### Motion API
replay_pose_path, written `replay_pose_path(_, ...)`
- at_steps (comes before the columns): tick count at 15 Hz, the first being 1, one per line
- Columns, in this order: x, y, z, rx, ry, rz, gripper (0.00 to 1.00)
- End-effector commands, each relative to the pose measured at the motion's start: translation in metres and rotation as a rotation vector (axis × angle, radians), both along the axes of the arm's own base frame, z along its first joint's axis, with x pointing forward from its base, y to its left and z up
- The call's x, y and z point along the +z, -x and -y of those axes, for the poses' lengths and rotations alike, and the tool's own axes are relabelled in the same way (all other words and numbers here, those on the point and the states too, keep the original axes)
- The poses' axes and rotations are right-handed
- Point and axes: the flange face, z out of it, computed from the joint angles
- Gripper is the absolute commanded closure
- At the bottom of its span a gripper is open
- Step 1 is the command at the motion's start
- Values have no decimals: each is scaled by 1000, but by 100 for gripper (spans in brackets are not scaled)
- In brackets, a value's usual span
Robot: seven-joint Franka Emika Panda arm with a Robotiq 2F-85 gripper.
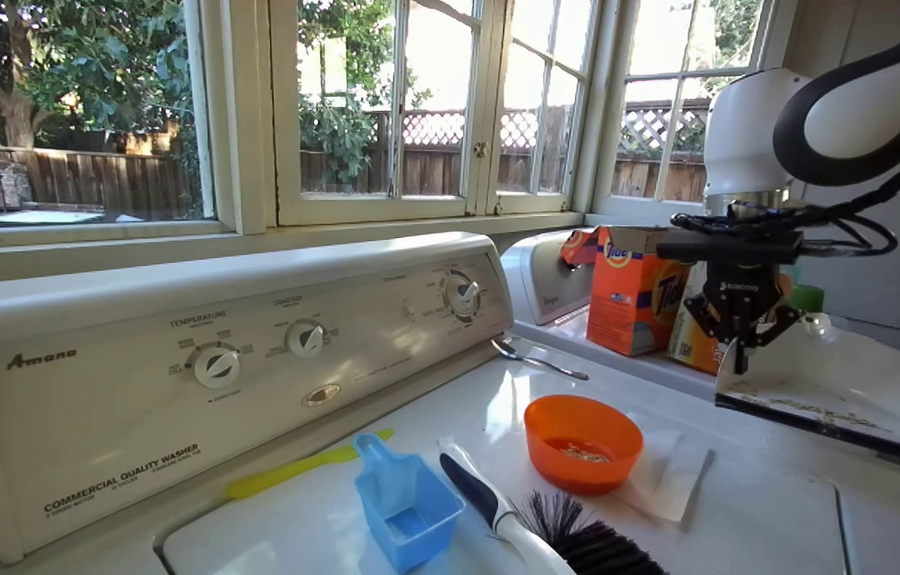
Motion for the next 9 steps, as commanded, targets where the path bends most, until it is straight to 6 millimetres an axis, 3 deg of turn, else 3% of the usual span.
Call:
replay_pose_path(1,24,3,-2,-17,1,-6,99)
replay_pose_path(9,53,-22,-14,21,3,52,99)
